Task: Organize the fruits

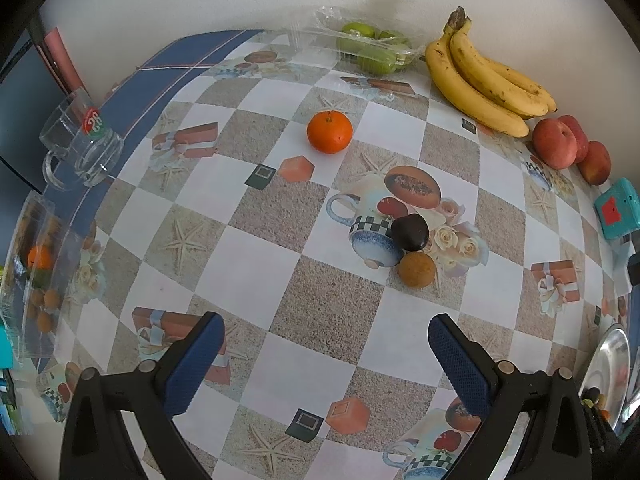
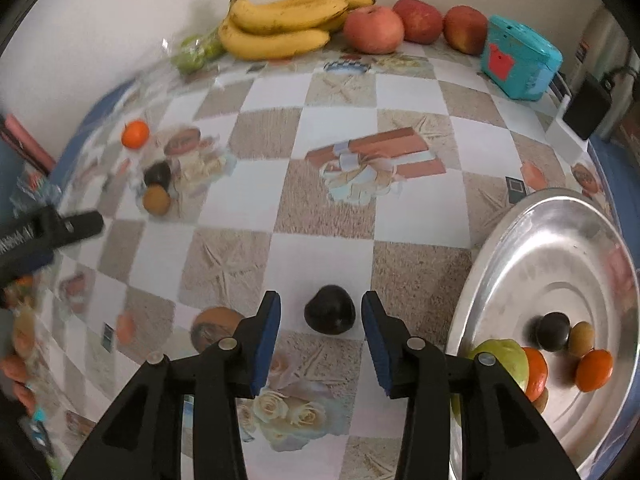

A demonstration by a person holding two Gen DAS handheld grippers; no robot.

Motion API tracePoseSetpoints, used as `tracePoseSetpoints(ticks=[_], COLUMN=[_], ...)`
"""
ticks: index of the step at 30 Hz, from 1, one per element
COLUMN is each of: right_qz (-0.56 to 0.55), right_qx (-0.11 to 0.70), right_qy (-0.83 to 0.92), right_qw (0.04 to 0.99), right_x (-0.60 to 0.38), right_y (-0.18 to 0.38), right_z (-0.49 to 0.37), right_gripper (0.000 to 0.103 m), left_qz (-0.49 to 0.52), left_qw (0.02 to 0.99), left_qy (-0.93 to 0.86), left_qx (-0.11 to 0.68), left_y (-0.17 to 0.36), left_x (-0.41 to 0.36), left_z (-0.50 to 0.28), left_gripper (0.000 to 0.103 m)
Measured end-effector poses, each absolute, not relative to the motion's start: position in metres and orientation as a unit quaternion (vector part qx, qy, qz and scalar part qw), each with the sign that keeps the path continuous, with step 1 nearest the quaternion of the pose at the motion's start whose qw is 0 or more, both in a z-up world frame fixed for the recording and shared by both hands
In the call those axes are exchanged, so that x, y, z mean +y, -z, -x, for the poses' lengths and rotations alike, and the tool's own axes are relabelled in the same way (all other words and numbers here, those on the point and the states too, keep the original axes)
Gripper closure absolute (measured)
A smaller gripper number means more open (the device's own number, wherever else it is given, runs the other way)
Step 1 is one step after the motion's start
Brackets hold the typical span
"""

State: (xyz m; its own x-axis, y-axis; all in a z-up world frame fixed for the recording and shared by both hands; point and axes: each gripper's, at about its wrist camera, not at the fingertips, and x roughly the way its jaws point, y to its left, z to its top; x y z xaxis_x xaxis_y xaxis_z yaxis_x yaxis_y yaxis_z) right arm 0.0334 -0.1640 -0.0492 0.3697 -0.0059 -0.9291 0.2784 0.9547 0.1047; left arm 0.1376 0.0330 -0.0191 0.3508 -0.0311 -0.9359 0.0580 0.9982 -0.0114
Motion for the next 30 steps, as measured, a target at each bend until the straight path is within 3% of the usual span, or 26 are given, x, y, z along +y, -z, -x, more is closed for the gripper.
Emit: tracePoseSetpoints(ticks=[5,7,9,20,24,29,30], right_qz=[-0.090,-0.098,-0.110,-0.141,-0.155,-0.174,-0.176], right_qx=[0.566,0.567,0.566,0.522,0.522,0.516,0.514], right_qy=[0.100,0.101,0.097,0.099,0.103,0.102,0.100], right_qw=[0.814,0.812,0.811,0.835,0.832,0.833,0.834], right_x=[-0.160,-0.163,-0.166,-0.175,-0.180,-0.186,-0.187], right_y=[0.056,0.058,0.058,0.026,0.026,0.023,0.023], right_z=[-0.034,-0.034,-0.033,-0.025,-0.025,-0.024,-0.024], right_gripper=[0.061,0.072,0.076,0.077,0.077,0.077,0.077], left_qz=[-0.012,-0.013,-0.013,0.025,0.039,0.063,0.060], left_qw=[0.821,0.821,0.820,0.823,0.824,0.816,0.816], left_qy=[0.027,0.027,0.028,0.051,0.067,0.101,0.105], left_qx=[0.570,0.571,0.571,0.566,0.561,0.566,0.566], left_y=[0.019,0.021,0.021,0.026,0.031,0.041,0.042], left_x=[0.033,0.032,0.032,0.032,0.029,0.022,0.019], left_z=[-0.138,-0.138,-0.139,-0.144,-0.153,-0.161,-0.161], left_gripper=[0.000,0.000,0.000,0.001,0.021,0.039,0.047])
